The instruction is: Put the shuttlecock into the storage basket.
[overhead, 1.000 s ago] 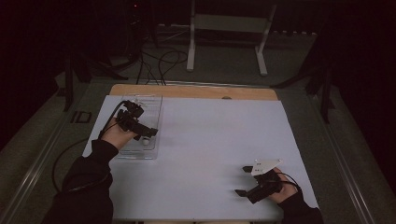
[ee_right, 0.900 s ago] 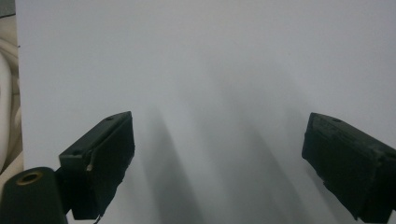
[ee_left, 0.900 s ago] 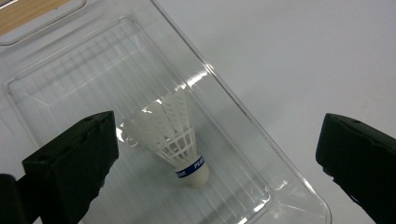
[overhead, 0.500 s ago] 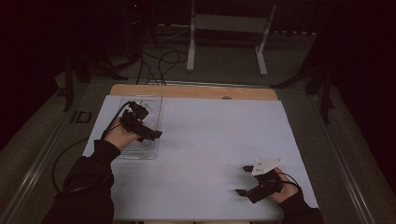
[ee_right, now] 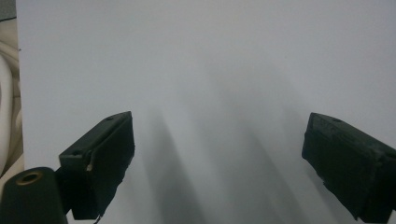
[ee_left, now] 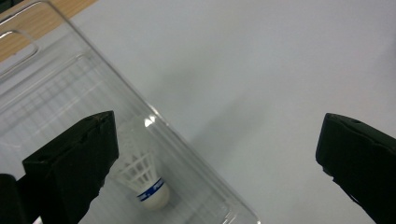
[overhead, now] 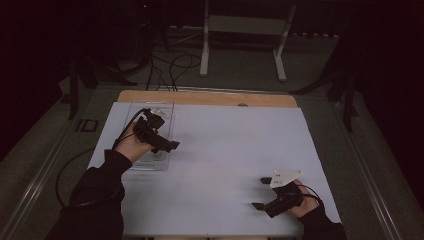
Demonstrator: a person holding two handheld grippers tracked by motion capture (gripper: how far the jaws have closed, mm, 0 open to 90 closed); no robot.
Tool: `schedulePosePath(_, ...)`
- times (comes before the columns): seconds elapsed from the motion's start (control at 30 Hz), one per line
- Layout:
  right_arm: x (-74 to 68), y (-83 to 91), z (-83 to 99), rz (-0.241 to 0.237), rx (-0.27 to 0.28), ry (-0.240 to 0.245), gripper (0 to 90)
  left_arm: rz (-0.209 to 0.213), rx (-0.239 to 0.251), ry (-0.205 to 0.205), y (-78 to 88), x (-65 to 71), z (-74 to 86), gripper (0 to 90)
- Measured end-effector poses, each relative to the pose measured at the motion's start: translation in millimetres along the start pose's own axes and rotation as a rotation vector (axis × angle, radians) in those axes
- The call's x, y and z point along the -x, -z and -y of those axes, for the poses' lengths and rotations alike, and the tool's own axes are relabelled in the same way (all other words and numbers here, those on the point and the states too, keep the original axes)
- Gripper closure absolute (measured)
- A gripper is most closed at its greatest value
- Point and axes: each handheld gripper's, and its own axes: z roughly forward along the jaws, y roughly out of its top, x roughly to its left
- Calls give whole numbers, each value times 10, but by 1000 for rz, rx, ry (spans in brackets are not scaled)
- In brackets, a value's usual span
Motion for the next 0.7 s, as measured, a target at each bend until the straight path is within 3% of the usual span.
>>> schedulePosePath(0.3,3,4,3,1,2,-2,95,30,35,-21,-4,75,-35,0)
schedulePosePath(0.5,2,2,3,0,1,-4,96,63,39,-84,-20,175,-68,0)
schedulePosePath(0.7,0,2,4,1,-1,-1,95,85,49,-111,-19,263,-104,0)
